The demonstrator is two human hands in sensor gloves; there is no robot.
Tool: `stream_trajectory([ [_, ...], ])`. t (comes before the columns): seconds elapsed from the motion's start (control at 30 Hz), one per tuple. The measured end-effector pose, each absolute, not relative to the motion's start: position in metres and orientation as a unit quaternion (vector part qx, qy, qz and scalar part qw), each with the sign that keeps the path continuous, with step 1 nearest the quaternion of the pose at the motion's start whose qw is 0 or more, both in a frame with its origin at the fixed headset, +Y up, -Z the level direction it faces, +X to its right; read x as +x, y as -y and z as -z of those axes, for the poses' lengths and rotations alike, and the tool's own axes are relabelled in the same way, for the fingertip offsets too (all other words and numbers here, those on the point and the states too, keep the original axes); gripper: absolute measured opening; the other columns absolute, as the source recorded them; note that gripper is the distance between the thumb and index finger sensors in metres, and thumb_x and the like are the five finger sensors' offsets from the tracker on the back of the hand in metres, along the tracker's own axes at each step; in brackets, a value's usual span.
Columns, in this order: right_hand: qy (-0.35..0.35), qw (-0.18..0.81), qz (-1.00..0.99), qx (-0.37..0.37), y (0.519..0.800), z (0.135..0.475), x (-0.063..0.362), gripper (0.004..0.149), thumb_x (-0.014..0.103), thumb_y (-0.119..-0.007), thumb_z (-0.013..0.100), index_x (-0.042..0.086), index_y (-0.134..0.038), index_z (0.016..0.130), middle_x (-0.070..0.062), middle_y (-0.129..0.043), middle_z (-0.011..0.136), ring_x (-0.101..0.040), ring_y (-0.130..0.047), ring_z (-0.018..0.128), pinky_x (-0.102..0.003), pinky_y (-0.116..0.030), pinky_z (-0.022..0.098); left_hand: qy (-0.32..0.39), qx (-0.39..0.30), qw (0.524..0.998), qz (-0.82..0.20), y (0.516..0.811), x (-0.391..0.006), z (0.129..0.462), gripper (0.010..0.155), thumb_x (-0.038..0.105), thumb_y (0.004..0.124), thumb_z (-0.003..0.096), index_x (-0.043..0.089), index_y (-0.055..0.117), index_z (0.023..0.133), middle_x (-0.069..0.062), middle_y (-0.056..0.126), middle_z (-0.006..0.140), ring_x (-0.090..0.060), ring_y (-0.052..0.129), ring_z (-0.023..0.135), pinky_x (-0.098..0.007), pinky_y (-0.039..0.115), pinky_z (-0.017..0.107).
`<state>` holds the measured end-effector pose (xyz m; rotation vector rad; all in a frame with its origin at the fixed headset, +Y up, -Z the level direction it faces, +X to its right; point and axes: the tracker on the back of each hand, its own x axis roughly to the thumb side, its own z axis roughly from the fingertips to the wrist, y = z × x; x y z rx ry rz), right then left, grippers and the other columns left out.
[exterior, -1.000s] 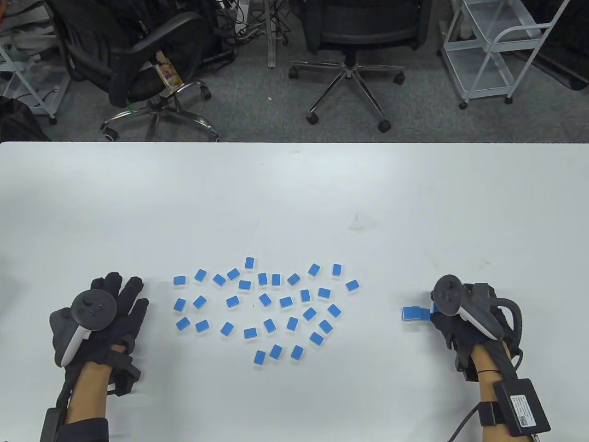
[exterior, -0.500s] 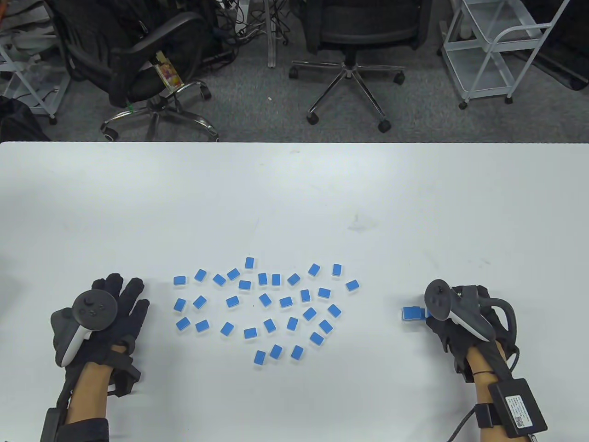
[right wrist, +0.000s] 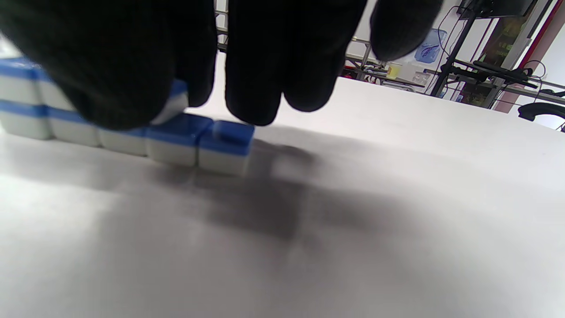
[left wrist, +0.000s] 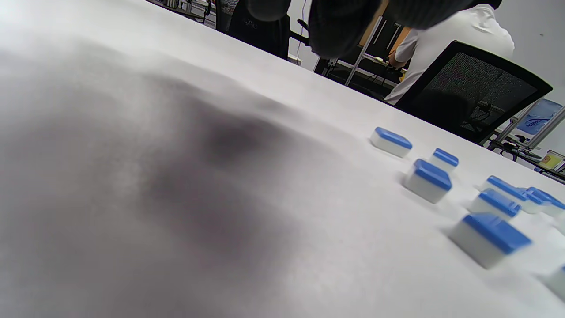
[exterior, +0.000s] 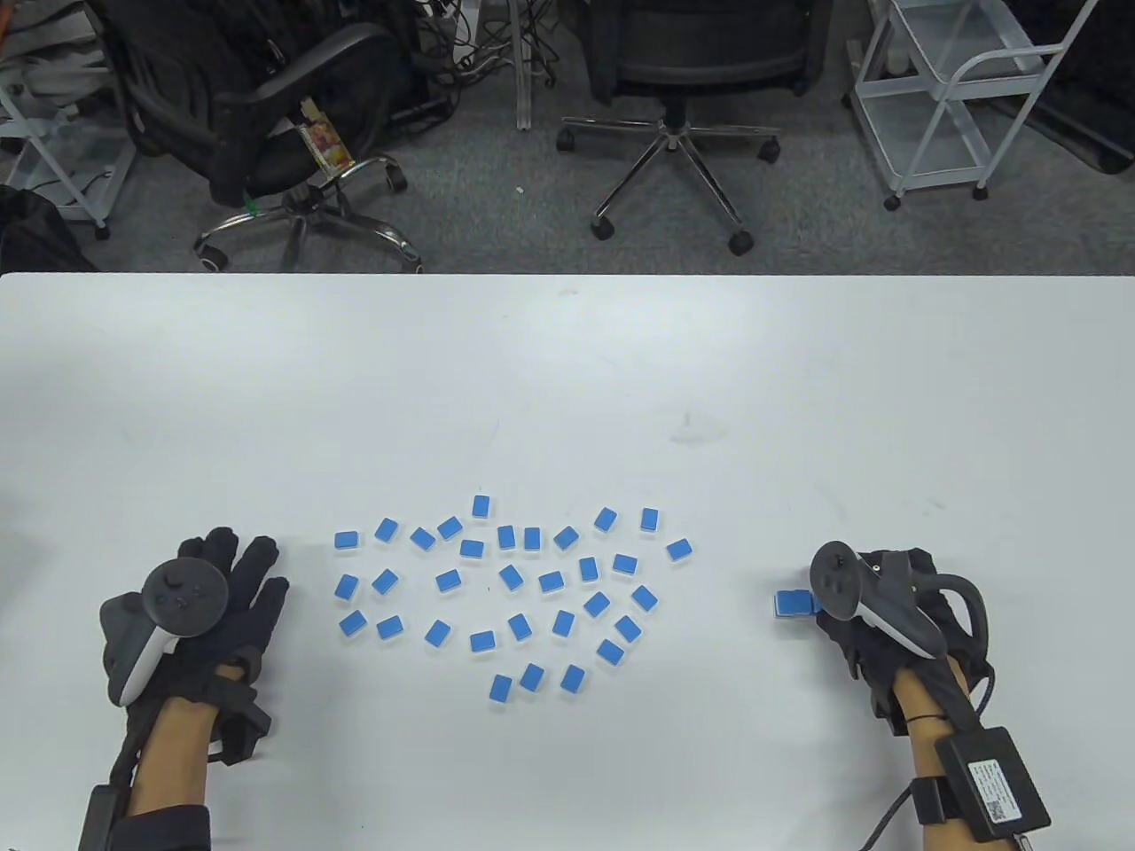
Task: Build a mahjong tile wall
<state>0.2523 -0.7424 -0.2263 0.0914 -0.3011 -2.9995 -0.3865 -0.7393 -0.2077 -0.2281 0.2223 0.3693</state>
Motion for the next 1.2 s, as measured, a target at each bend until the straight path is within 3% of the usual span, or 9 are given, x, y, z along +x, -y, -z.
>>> stream_trajectory([
  [0.63,0.092,0.023,0.995,0.017,0.732,0.224,0.252,0.059,0.047,-0.087,0.029,0.036,-0.072,0.085,-0.001,-0.083,0.094,-0.032,-0.075,0.094,-0.067,-0.047,0.075,-0.109,-0.11,0.971,-0.184,0.739,-0.387,0.208,0.064,0.063,0.053,0.0509,0.047,0.047,0.113,0.009,0.022,0.126,-0.022,0.013,0.118,-0.06,0.013,0.082],
  [0.83,-0.013,-0.011,1.0,-0.002,0.708,0.215,0.247,0.057,0.047,-0.083,0.031,0.033,-0.073,0.085,0.001,-0.09,0.086,-0.03,-0.082,0.089,-0.068,-0.045,0.074,-0.109,-0.11,0.97,-0.186,0.739,-0.387,0.208,0.065,0.063,0.053,0.0509,0.046,0.047,0.113,0.009,0.022,0.126,-0.022,0.013,0.118,-0.06,0.013,0.082],
  [1.07,-0.107,0.015,0.994,-0.022,0.687,0.206,0.209,0.051,0.049,-0.081,0.032,0.028,-0.084,0.078,0.002,-0.102,0.07,-0.026,-0.093,0.078,-0.067,-0.049,0.072,-0.112,-0.111,0.97,-0.183,0.739,-0.388,0.207,0.065,0.063,0.053,0.0508,0.047,0.047,0.113,0.009,0.022,0.126,-0.022,0.013,0.118,-0.06,0.013,0.082],
  [1.13,-0.095,0.036,0.994,-0.028,0.685,0.212,0.187,0.05,0.05,-0.081,0.032,0.026,-0.086,0.076,0.002,-0.104,0.068,-0.026,-0.095,0.076,-0.066,-0.049,0.072,-0.111,-0.111,0.971,-0.183,0.739,-0.388,0.207,0.064,0.063,0.053,0.0509,0.047,0.047,0.113,0.009,0.022,0.126,-0.022,0.013,0.118,-0.06,0.013,0.082],
  [1.2,-0.025,0.079,0.996,-0.039,0.689,0.225,0.159,0.058,0.053,-0.08,0.032,0.023,-0.083,0.081,0.001,-0.103,0.071,-0.027,-0.093,0.078,-0.066,-0.048,0.073,-0.108,-0.108,0.971,-0.186,0.739,-0.387,0.207,0.065,0.063,0.053,0.0509,0.046,0.047,0.113,0.009,0.022,0.126,-0.022,0.013,0.118,-0.06,0.013,0.082],
])
